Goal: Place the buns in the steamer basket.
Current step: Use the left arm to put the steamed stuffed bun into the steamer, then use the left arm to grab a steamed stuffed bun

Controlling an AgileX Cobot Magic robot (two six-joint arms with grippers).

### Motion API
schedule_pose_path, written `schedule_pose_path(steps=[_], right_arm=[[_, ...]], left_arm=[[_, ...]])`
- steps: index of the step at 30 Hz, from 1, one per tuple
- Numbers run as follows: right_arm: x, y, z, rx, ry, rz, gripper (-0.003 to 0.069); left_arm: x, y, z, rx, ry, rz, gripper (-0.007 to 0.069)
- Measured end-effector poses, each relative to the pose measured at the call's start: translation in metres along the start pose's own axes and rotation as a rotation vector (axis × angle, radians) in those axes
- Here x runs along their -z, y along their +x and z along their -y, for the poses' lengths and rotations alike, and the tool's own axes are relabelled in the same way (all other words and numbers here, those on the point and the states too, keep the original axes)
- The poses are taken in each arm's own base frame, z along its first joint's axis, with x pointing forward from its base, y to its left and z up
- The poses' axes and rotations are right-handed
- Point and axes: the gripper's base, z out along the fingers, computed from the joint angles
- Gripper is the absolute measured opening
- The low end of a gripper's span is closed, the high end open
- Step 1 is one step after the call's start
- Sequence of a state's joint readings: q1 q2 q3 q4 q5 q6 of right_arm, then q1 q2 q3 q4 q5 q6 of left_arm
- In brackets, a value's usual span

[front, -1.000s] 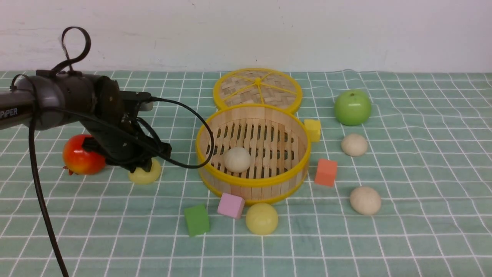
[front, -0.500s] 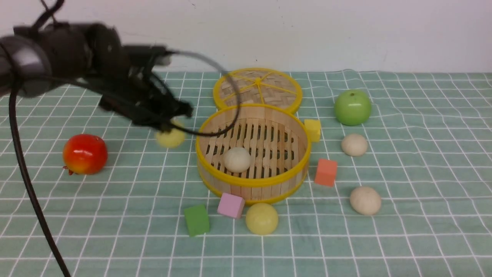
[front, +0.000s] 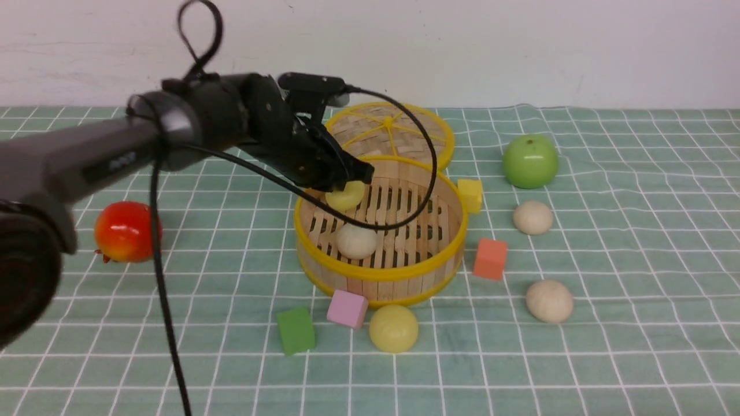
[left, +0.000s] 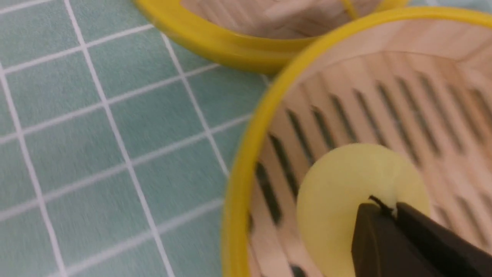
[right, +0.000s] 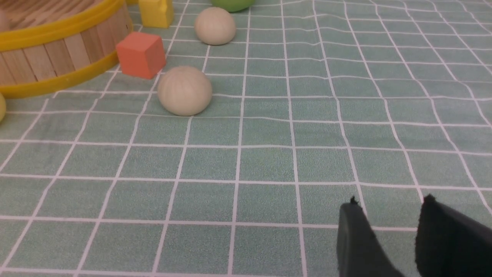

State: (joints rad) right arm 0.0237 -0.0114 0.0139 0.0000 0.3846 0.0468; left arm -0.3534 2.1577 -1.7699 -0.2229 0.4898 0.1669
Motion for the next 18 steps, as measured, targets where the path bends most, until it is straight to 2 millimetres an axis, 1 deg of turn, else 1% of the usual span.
schedule_pose_path(steps=[2,4,5,8,10,12,13,14,15,16,17,18], right_arm=[[0.0,0.0,0.0,0.0,0.0,0.0,0.024],[0.0,0.0,0.0,0.0,0.0,0.0,0.024],[0.0,0.0,0.0,0.0,0.0,0.0,0.024],[0.0,0.0,0.0,0.0,0.0,0.0,0.024],[0.0,0.0,0.0,0.0,0.0,0.0,0.024],[0.0,0.0,0.0,0.0,0.0,0.0,0.024],[0.0,0.0,0.0,0.0,0.0,0.0,0.024],[0.0,0.0,0.0,0.0,0.0,0.0,0.024],[0.0,0.0,0.0,0.0,0.0,0.0,0.024],[0.0,0.0,0.0,0.0,0.0,0.0,0.024],[0.0,0.0,0.0,0.0,0.0,0.0,0.024],[0.0,0.0,0.0,0.0,0.0,0.0,0.024]], left_arm=[[-0.008,0.001,-0.002,-0.02,-0.011,-0.004,0.0045],[-0.013,0.001,-0.003,-0.027,-0.015,-0.009,0.0118],[-0.013,0.001,-0.003,-0.025,-0.015,-0.01,0.0139],[-0.009,-0.002,-0.002,-0.011,-0.014,-0.011,0.0262],[-0.001,-0.005,-0.001,-0.008,-0.011,-0.014,0.0323],[0.015,-0.012,0.001,-0.011,-0.007,-0.013,0.0362],[0.029,-0.018,0.004,-0.008,0.001,-0.007,0.0372],[0.038,-0.021,0.006,-0.004,0.01,-0.017,0.0375],[0.059,-0.026,0.01,0.014,0.033,-0.037,0.0369],[0.059,-0.026,0.01,0.018,0.035,-0.036,0.0363],[0.084,-0.028,0.017,0.036,0.073,-0.09,0.0329],[0.084,-0.028,0.017,0.036,0.073,-0.09,0.0329]])
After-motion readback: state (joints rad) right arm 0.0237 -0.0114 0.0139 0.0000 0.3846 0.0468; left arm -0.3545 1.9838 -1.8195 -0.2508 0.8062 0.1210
